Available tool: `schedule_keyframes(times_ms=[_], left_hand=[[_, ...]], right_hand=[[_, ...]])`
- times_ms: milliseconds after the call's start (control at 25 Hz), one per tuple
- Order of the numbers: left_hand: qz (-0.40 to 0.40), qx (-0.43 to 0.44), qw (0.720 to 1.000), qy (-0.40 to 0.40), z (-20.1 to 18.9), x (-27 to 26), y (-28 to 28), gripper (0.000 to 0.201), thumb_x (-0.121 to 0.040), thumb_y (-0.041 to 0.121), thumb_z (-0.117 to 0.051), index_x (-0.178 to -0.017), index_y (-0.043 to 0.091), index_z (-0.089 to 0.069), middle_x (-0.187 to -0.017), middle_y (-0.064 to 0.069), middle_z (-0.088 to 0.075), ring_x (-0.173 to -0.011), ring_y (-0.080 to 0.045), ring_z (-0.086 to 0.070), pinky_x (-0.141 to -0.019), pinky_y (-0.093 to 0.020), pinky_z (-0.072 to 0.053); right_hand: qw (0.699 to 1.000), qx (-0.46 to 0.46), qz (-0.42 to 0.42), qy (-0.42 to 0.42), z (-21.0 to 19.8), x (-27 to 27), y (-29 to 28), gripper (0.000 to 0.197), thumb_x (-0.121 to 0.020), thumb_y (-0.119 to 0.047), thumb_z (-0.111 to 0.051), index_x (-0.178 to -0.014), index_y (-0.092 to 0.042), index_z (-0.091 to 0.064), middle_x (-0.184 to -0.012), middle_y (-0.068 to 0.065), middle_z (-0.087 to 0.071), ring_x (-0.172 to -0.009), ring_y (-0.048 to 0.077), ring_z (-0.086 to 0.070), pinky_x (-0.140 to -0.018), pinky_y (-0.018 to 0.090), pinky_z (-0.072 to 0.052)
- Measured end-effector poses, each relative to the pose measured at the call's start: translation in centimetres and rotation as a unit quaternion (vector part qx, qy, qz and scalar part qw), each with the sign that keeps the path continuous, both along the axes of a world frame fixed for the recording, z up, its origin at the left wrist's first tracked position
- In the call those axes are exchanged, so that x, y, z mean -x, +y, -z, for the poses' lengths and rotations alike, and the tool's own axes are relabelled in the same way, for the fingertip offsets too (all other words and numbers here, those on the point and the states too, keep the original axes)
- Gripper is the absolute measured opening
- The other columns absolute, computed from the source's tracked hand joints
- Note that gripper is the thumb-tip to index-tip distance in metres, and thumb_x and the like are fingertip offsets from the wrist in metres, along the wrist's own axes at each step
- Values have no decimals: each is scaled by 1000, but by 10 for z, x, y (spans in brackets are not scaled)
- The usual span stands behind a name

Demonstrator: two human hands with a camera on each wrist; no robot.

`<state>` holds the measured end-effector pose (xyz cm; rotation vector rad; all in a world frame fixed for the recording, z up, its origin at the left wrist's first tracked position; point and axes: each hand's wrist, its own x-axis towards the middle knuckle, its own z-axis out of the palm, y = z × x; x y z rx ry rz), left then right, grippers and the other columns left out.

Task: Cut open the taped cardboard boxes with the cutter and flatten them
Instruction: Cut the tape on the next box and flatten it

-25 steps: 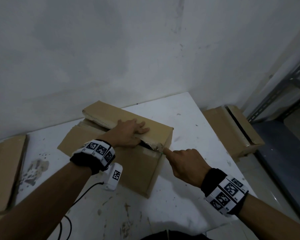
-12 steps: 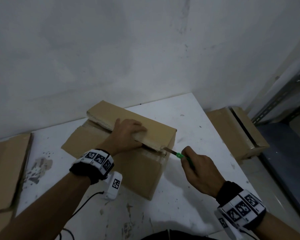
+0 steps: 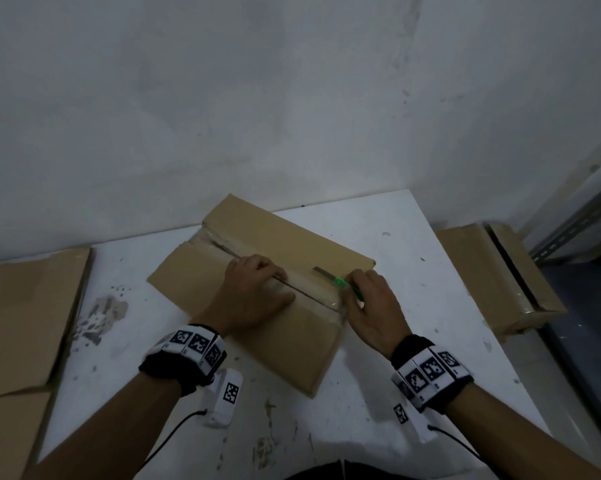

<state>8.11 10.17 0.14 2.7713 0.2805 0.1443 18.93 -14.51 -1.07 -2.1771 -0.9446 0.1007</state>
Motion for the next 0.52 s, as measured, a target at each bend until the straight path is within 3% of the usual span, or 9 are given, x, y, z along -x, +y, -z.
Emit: schedule_keyframes(times_ms=[120, 200, 280, 360, 440, 520], left_hand=[[-19, 19, 1000, -13, 7, 14, -10, 43, -88, 68, -46, -113, 37, -60, -123, 5, -52, -120, -19, -49, -111, -55, -26], [-28, 27, 999, -33, 10, 21, -18, 40, -92, 64, -43, -117, 35, -56, -129, 4, -47, -126, -18, -45, -115, -58, -19], [-36, 25, 998, -38, 11, 22, -22, 41, -92, 63, -43, -118, 34, -55, -132, 2, -45, -129, -20, -43, -117, -58, -18], [-44, 22, 998, -35, 11, 22, -20, 43, -91, 64, -43, -121, 34, -54, -139, -1, -42, -135, -22, -38, -118, -57, -17], [-48, 17, 999, -15, 14, 21, -17, 50, -91, 67, -40, -129, 35, -48, -153, -3, -32, -145, -22, -27, -121, -54, -10], [-45, 4, 999, 12, 18, 20, -17, 61, -91, 71, -33, -141, 37, -41, -162, -3, -20, -152, -19, -14, -123, -50, -3]], right_hand=[[995, -61, 41, 60, 18, -3, -11, 14, -102, -30, -50, -102, -21, -61, -86, 0, -61, -81, 19, -56, -66, 35, -49], [996, -76, 44, 35, 23, 2, -21, 12, -99, -20, -58, -109, -18, -65, -86, 1, -66, -78, 19, -62, -65, 34, -52], [992, -70, 95, 51, 30, 3, -32, 13, -98, -15, -60, -111, -16, -62, -82, 0, -69, -70, 17, -64, -59, 28, -49], [977, -51, 163, 127, 37, 1, -43, 7, -100, -17, -56, -107, -17, -54, -82, -3, -73, -62, 12, -63, -56, 25, -46], [956, 3, 201, 213, 50, -7, -55, 6, -101, -20, -52, -100, -15, -48, -84, 2, -75, -62, 16, -64, -58, 31, -49], [942, 81, 187, 265, 65, -18, -61, 14, -100, -23, -52, -92, -12, -50, -77, 6, -74, -65, 24, -67, -65, 42, -57]])
